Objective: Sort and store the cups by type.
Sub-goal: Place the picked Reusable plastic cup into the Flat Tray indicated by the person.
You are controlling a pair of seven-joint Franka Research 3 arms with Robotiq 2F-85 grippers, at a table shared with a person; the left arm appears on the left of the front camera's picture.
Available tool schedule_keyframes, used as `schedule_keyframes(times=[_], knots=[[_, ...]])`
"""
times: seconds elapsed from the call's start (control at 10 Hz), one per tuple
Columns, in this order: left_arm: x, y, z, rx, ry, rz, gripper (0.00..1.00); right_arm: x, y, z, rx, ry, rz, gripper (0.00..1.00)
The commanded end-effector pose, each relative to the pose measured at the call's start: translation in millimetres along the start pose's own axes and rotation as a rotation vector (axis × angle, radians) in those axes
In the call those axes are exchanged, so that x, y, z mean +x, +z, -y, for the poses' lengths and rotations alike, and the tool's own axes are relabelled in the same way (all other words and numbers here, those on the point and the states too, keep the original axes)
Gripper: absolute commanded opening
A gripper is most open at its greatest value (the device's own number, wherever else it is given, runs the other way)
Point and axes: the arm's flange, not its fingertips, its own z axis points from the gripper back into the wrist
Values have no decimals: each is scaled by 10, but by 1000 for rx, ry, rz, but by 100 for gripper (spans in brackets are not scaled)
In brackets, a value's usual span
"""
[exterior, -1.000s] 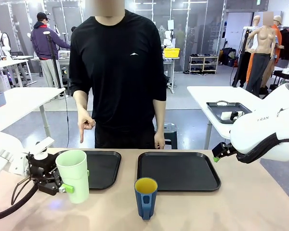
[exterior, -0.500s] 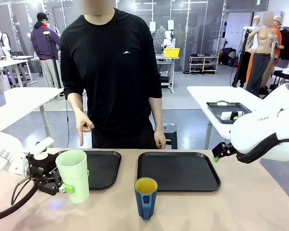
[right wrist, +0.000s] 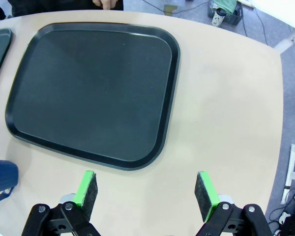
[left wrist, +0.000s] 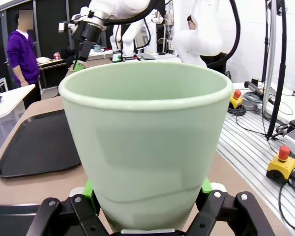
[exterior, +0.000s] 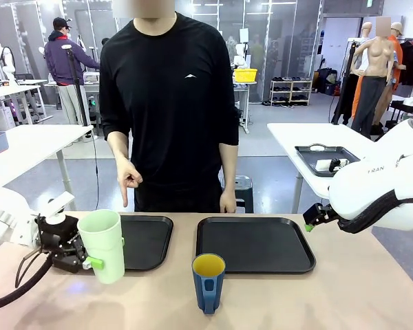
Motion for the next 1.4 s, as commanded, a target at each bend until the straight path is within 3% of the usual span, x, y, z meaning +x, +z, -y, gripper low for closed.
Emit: schedule_keyframes(times=[0.0,0.3,0.5,1.3], knots=[[-100,272,-262,49,-56,-13,84,-13,-9,5,5,-3,-2,100],[-269,745,-727,156,-73,-4,84,-13,-9,5,5,-3,-2,100],[-320,967,-997,186,-101,66,84,-13,-9,5,5,-3,-2,100],[-329,968,-1077,200,-99,14,84,-13,-9,5,5,-3,-2,100]])
